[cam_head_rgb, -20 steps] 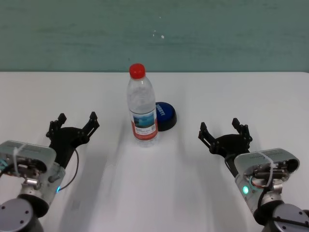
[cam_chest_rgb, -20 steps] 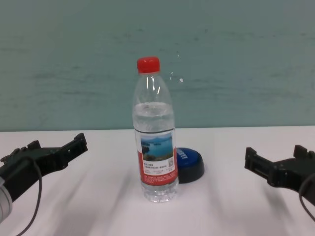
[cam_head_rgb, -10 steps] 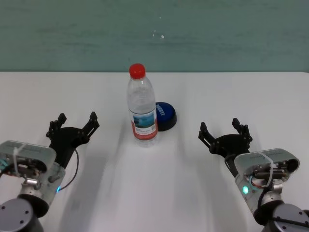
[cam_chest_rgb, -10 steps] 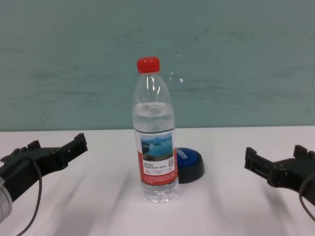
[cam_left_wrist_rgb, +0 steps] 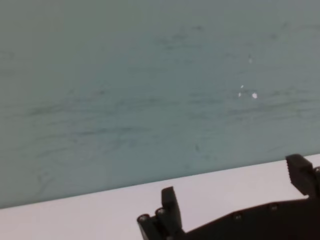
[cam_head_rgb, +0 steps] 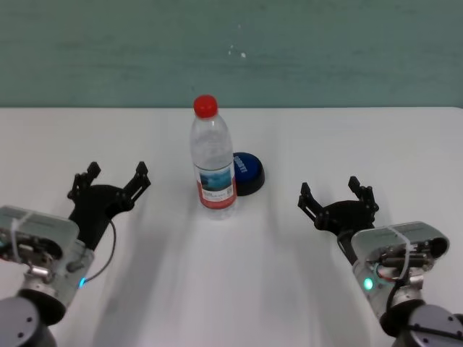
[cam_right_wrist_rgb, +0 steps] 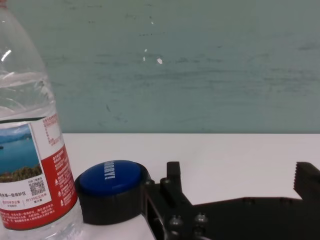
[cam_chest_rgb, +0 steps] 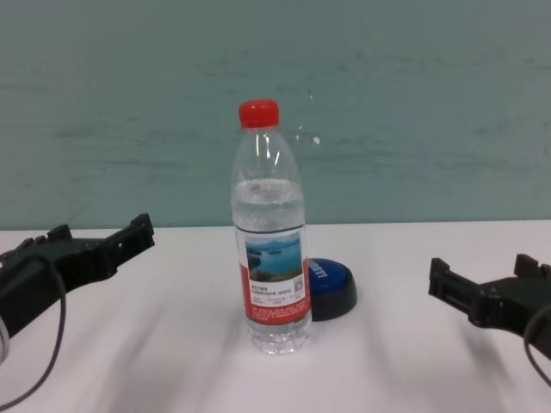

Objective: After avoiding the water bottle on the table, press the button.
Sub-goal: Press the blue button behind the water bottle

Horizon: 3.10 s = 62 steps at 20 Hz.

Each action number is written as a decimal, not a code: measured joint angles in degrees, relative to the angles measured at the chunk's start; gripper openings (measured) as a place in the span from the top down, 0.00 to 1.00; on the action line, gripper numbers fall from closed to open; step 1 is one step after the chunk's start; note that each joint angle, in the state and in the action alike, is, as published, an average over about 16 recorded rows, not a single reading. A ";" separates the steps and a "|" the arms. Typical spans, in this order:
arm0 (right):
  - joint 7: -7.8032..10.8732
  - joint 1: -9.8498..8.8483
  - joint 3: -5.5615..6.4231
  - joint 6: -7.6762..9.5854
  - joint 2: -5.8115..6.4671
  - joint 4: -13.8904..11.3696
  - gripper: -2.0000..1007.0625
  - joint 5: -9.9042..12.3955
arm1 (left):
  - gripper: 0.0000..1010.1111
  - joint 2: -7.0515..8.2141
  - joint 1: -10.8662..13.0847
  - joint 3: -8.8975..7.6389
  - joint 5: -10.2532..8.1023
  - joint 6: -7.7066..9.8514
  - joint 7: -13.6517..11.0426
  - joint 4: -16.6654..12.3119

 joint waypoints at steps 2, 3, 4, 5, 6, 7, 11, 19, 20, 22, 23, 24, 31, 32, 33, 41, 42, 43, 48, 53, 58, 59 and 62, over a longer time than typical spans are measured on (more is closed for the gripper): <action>0.00 0.00 0.00 0.00 0.00 0.00 0.00 0.00 | 0.01 -0.20 0.84 0.26 0.39 0.63 -0.46 -1.51; 0.00 0.00 0.00 0.00 0.00 0.00 0.00 0.00 | 0.01 -0.32 1.33 0.42 0.62 0.98 -0.68 -2.34; 0.00 0.00 0.00 0.00 0.00 0.00 0.00 0.00 | 0.01 -0.45 1.85 0.60 0.88 1.35 -0.89 -3.19; 0.00 0.00 0.00 0.00 0.00 0.00 0.00 0.00 | 0.01 -0.59 2.41 0.79 1.16 1.76 -1.09 -4.07; 0.00 0.00 0.00 0.00 0.00 0.00 0.00 0.00 | 0.01 -0.74 2.98 1.03 1.47 2.22 -1.26 -4.95; 0.00 0.00 0.00 0.00 0.00 0.00 0.00 0.00 | 0.01 -0.90 3.55 1.30 1.81 2.68 -1.41 -5.79; 0.00 0.00 0.00 0.00 0.00 0.00 0.00 0.00 | 0.01 -1.40 5.76 2.48 3.31 4.73 -2.02 -8.80; 0.00 0.00 0.00 0.00 0.00 0.00 0.00 0.00 | 0.01 -0.25 9.49 3.44 5.48 8.37 -4.41 -13.01; 0.00 0.00 0.00 0.00 0.00 0.00 0.00 0.00 | 0.01 0.18 9.82 3.42 5.63 8.77 -4.90 -13.46; 0.00 0.00 0.00 0.00 0.00 0.00 0.00 0.00 | 0.01 1.16 10.37 3.30 5.79 9.47 -5.97 -14.27; 0.00 0.00 0.00 0.00 0.00 0.00 0.00 0.00 | 0.01 1.70 10.60 3.21 5.81 9.76 -6.52 -14.61; 0.00 0.00 0.00 0.00 0.00 0.00 0.00 0.00 | 0.01 2.25 10.78 3.10 5.79 10.00 -7.07 -14.90; 0.00 0.00 0.00 0.00 0.00 0.00 0.00 0.00 | 0.01 6.19 10.47 2.44 5.05 10.13 -10.65 -15.11; 0.00 0.00 0.00 0.00 0.00 0.00 0.00 0.00 | 0.01 6.71 10.20 2.37 4.92 9.96 -11.06 -14.92; 0.00 0.00 0.00 0.00 0.00 0.00 0.00 0.00 | 0.01 7.21 9.83 2.31 4.78 9.72 -11.45 -14.64; 0.00 0.00 0.00 0.00 0.00 0.00 0.00 0.00 | 0.01 9.87 4.52 2.67 3.32 6.07 -14.21 -9.77; 0.00 0.00 0.00 0.00 0.00 0.00 0.00 0.00 | 0.01 10.08 3.68 2.83 3.12 5.54 -14.56 -8.98; 0.00 0.00 0.00 0.00 0.00 0.00 0.00 0.00 | 0.01 10.27 2.82 3.01 2.93 5.02 -14.92 -8.18; 0.00 0.00 0.00 0.00 0.00 0.00 0.00 0.00 | 0.01 10.91 -1.41 4.11 2.01 2.55 -16.60 -4.28; 0.00 0.00 0.00 0.00 0.00 0.00 0.00 0.00 | 0.01 11.09 -4.15 5.19 1.46 1.13 -17.80 -1.63; 0.00 0.00 0.00 0.00 0.00 0.00 0.00 0.00 | 0.01 11.17 -5.30 5.69 1.29 0.62 -18.28 -0.52; 0.00 0.00 0.00 0.00 0.00 0.00 0.00 0.00 | 0.01 11.17 -5.36 5.72 1.29 0.60 -18.30 -0.46; 0.00 0.00 0.00 0.00 0.00 0.00 0.00 0.00 | 0.01 11.16 -5.25 5.67 1.29 0.63 -18.27 -0.56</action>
